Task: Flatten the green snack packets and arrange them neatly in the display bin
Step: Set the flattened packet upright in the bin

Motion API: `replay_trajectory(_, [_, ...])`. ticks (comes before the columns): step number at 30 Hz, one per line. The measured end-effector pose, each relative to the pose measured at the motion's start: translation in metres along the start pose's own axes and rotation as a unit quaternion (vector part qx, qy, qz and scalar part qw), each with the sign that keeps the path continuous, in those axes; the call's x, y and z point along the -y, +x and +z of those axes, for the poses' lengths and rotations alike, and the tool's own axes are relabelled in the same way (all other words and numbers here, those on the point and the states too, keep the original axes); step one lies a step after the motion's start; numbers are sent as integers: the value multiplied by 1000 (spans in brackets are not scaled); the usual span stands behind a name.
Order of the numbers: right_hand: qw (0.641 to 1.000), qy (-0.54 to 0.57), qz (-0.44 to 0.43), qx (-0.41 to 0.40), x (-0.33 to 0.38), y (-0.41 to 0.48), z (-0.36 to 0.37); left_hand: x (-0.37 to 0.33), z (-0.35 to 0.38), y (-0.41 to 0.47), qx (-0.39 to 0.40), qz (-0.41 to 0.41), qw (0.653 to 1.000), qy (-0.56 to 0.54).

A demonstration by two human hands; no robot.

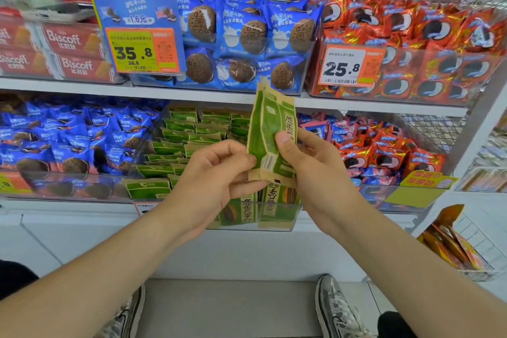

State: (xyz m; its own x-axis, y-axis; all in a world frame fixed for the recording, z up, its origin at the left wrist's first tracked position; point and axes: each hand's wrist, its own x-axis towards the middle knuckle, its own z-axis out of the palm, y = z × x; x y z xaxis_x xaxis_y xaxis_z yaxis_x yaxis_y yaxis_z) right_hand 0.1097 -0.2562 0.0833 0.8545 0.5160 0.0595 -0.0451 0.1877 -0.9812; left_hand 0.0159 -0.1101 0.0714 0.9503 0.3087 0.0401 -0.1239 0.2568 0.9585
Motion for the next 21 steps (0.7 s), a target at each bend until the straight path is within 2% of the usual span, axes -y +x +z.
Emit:
replay_trajectory(2, [997,-56,-47,-24,0,-1,-1,0,-2,-4,27,-18,999,-2])
replay_trajectory(5, [990,-112,-76,-36,-2,-4,-2,1,-5,-6,26,-5,997,70])
replay_trajectory(9, [999,-19,19,-26,-2,-7,-4,5,-8,-4,-13,-9,996,91])
replay_trajectory(12, [998,34,53,21,-7,-8,-7,5,-5,-4,-47,-6,996,77])
replay_trajectory(16, [995,76,44,41,-11,-6,-8,5,-4,-1,-94,17,993,70])
replay_trajectory(21, [997,33,-12,66,-15,-9,-4,7,-5,2,-88,88,975,184])
